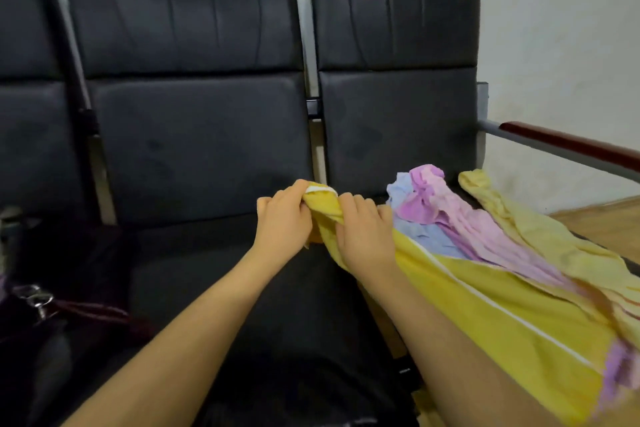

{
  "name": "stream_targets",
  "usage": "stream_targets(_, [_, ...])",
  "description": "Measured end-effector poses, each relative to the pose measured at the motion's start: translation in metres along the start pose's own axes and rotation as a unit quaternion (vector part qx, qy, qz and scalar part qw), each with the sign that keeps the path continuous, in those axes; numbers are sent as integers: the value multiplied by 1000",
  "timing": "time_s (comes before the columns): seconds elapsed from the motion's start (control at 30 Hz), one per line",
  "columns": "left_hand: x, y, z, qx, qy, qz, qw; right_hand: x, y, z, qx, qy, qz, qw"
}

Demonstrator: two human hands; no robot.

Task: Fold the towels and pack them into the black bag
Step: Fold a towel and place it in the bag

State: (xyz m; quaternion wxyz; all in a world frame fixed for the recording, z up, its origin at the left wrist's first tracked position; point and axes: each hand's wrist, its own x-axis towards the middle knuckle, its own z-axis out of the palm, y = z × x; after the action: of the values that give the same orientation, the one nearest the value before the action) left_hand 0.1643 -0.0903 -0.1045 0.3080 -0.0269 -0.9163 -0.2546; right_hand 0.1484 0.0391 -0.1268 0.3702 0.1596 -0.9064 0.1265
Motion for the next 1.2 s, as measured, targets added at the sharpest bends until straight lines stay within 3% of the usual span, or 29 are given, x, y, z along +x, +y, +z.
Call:
stream_targets(0.17, [-38,-57,-35,23,-13,-69,997,-12,-55,23,73,-108,-48,990])
stream_targets(0.3, [-67,-86,-49,8,-13,-154,988,-19,-75,36,167,-166,-83,968])
stream_targets(0.4, [-76,-96,-46,0,-14,-215,976,-22,-77,43,228,-251,-82,937])
stream_targets(0.47, [-80,-104,-38,32,-44,-248,967,-26,-72,47,256,-280,-58,924])
stream_targets(0.53, [-87,-115,-26,103,-114,-270,951,-29,-62,55,202,-288,-60,934])
stream_targets(0.63, [-99,-121,-14,184,-161,-259,934,-36,-40,71,73,-323,-83,940])
stream_targets(0.8, [-103,-115,-3,209,-150,-153,954,-45,-24,89,3,-434,-88,897])
stream_targets(0.9, [-105,-112,7,177,-266,-92,943,-48,-29,97,-32,-470,-89,878])
stream_targets(1.0, [-108,-115,17,151,-371,-130,907,-51,-44,105,-34,-493,-66,867])
stream_targets(1.2, [-106,-153,14,238,-327,-144,903,-53,-92,117,63,-544,40,836])
